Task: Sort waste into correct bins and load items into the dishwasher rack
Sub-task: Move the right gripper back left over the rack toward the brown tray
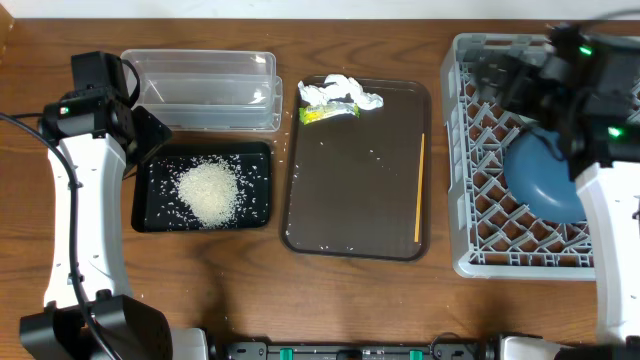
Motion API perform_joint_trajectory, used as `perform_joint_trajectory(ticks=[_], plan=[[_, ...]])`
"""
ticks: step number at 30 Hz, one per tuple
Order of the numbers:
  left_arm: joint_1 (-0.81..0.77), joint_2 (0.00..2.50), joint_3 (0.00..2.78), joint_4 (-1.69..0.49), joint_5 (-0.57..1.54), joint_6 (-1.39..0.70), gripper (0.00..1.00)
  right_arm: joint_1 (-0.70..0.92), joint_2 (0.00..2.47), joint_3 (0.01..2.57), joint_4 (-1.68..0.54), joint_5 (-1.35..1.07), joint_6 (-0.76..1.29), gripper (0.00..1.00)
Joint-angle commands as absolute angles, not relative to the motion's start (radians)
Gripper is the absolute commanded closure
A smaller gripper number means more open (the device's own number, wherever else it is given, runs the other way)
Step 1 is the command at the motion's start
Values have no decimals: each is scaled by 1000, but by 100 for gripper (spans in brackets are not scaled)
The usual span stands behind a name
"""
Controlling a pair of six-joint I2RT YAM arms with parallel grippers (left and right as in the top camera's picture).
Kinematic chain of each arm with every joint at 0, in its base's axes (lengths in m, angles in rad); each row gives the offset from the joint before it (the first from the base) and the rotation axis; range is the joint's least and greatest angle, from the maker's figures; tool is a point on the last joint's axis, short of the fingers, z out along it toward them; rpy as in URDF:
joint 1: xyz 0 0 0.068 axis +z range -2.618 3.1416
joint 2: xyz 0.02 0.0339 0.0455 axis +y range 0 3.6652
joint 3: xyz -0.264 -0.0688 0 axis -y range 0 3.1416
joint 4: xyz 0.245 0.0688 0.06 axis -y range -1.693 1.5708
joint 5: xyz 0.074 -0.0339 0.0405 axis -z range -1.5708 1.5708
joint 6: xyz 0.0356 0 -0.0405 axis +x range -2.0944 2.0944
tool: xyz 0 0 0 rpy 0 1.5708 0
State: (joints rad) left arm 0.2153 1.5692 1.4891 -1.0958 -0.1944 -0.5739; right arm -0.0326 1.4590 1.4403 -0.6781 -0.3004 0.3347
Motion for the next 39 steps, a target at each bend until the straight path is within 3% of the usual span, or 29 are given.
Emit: perform_joint_trajectory(ticks=[1, 13, 18, 21, 34, 39], plan=[[219, 1573, 1509, -1098, -211, -582, 2, 85, 1485, 1583, -807, -14, 225, 1], [219, 1573, 1509, -1098, -211, -582, 3, 292, 1539, 1601, -1013, -109, 179, 1], [219, 1573, 1509, -1098, -211, -582, 3, 322, 1609, 1578, -1018, -112, 276, 1], [219, 1573, 1509, -1098, -211, -582, 3, 323, 1698, 1576, -1050, -120, 337, 7], [219, 1573, 1509, -1098, -211, -582, 3, 363, 1933, 1576, -1143, -133, 336, 8], [219, 1573, 1509, -1098, -211, -582, 3, 393, 1985, 1576, -1138, -56, 397, 14]])
